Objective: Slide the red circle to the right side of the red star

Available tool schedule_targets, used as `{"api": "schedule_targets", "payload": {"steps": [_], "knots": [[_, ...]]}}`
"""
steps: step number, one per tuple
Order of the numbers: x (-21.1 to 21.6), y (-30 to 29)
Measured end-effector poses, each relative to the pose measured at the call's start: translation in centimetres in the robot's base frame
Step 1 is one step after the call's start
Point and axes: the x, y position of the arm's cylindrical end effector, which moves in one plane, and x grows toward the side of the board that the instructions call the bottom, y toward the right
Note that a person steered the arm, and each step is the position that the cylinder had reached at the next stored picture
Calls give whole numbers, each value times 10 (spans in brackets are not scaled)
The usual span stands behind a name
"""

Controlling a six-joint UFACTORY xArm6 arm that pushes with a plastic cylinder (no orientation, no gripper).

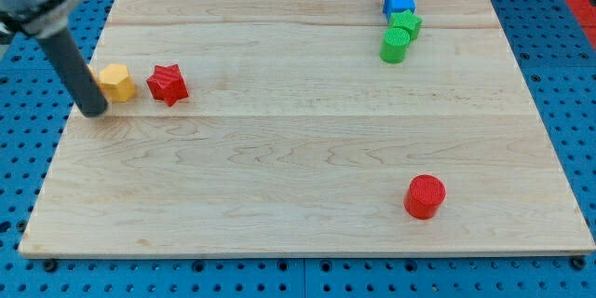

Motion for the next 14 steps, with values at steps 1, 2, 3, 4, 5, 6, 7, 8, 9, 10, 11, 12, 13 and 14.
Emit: {"api": "schedule_targets", "payload": {"steps": [1, 2, 3, 4, 5, 6, 7, 8, 9, 10, 11, 12, 13, 14], "knots": [[49, 115], [54, 245], [43, 365], [70, 474], [145, 501], [156, 424], [114, 374], [74, 333], [76, 304], [110, 304], [80, 247], [33, 193], [64, 210], [91, 235]]}}
